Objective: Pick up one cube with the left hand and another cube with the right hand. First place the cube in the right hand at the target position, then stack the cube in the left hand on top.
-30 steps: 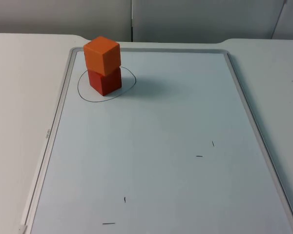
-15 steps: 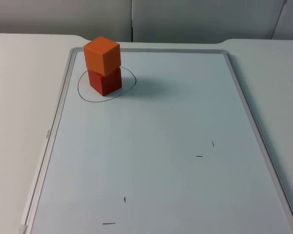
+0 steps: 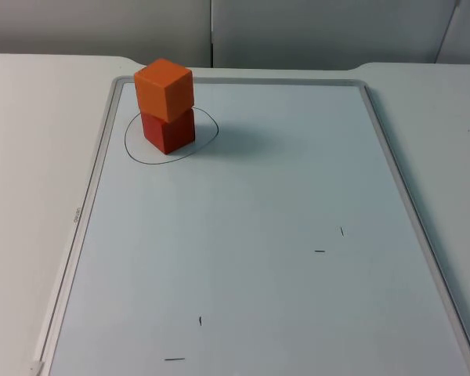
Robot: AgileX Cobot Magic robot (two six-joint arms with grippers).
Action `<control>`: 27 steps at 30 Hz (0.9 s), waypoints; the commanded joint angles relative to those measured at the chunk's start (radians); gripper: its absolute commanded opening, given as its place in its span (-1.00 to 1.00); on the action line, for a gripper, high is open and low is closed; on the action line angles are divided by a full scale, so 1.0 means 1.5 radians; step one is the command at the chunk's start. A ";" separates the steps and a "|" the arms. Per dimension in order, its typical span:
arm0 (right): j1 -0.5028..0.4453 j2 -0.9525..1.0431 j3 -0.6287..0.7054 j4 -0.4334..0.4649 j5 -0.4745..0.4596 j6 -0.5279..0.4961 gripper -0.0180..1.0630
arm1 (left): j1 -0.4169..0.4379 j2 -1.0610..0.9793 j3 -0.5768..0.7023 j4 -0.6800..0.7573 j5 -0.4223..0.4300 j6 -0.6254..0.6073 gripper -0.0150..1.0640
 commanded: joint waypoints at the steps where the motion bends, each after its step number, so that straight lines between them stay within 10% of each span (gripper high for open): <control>1: 0.002 0.000 0.023 0.033 -0.017 -0.032 0.35 | -0.002 -0.068 0.084 0.002 -0.047 -0.006 0.56; 12: 0.002 -0.002 0.119 0.071 -0.061 -0.053 0.35 | -0.002 -0.342 0.425 0.053 -0.070 -0.054 0.56; 27: 0.002 -0.072 0.146 0.081 -0.071 -0.078 0.35 | -0.002 -0.594 0.647 0.054 -0.044 -0.107 0.56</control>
